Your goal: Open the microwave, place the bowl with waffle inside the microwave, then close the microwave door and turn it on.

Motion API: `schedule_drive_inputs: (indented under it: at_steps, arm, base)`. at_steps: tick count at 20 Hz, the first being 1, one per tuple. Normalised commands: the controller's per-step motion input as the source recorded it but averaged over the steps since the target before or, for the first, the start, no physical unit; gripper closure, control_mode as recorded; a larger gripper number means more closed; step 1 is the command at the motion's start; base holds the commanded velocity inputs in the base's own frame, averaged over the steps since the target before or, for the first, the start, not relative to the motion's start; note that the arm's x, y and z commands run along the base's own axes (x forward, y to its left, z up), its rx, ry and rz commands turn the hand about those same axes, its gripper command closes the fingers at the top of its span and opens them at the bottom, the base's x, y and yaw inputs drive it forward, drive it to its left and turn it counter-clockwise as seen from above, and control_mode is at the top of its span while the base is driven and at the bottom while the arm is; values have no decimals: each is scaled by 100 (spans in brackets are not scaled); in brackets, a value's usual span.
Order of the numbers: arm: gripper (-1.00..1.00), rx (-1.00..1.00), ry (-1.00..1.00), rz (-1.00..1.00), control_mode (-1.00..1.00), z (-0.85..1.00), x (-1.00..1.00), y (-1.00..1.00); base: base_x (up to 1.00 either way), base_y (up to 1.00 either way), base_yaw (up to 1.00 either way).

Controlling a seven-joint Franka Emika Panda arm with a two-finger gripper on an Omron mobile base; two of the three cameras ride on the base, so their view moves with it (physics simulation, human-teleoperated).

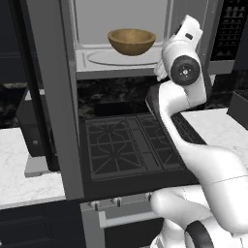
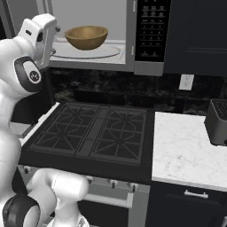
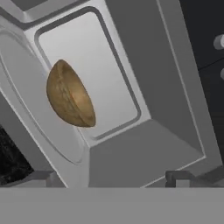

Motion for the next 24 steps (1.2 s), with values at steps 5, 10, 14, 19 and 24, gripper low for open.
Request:
schedule_drive_inputs:
  at_steps: [5,10,14,19,24]
  arm:
    - [-100,23,-26,-5,-100,-48,-10,1]
    - [-100,28,-11,0,-100,-38,18,6]
    - [-100,17,0,0,-100,-32,51,23]
    - [-100,17,0,0,-100,-23,28,31]
    - [-100,8,0,0,-100,-50,0,30]
  base:
    - [0,0,0]
    - [0,0,0]
    - [0,0,0]
    - [0,0,0]
    - [0,0,0]
